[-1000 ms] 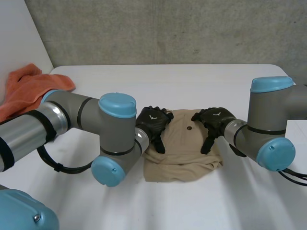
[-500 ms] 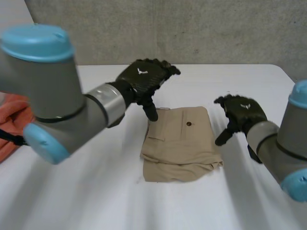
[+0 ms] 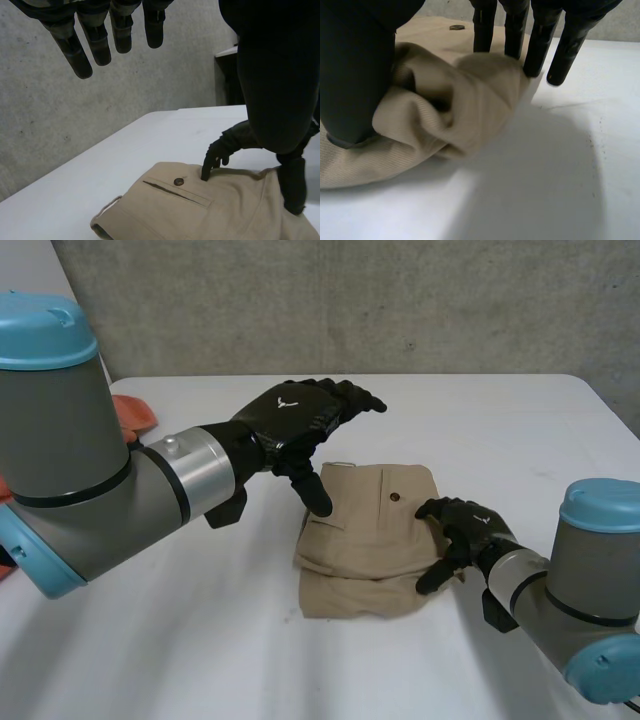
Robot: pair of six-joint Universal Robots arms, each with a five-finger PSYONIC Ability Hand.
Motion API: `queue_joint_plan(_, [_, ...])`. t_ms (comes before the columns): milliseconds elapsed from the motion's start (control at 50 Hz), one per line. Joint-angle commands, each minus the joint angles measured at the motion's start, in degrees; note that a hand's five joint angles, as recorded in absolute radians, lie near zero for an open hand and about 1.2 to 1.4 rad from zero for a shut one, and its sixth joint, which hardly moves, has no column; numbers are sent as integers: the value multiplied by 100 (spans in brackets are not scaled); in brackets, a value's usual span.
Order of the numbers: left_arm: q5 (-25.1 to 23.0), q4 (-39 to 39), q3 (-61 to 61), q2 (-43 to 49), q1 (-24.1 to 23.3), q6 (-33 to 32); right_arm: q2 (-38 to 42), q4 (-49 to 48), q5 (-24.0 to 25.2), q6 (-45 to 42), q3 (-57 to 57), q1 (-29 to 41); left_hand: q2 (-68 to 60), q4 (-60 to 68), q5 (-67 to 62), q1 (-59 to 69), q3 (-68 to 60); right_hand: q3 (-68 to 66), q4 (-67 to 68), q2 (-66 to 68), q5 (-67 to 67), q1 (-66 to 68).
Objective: Fold the laundry.
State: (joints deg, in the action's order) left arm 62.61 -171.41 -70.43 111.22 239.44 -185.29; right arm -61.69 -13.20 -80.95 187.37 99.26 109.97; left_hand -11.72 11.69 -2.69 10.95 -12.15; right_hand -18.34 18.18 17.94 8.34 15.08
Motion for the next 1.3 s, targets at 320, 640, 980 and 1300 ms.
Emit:
queue_joint_plan(320, [-3,-33,-128,31,58,2,1140,-25,-52,-341,-2197,-116,134,-131,231,-57,177,-6166,6182,6206,6166,6492])
queue_joint_plan(640, [15,-33,-111,-31,41,11,3215,1889,-720,-579,-6392,-1197,134,-131,231,-57,177,-6166,6182,6206,6166,6492])
queue_joint_plan(980, [24,-33,-322,-66,-12,19,254,2190,1055,-579,-2237,-1338,134,-131,231,-57,177,355,-339,-315,-354,-29])
queue_joint_plan(1300, [217,-42,-436,-206,-29,203,-142,653,1046,-614,-205,-856,117,-114,214,-40,160,3,13,37,-2,323])
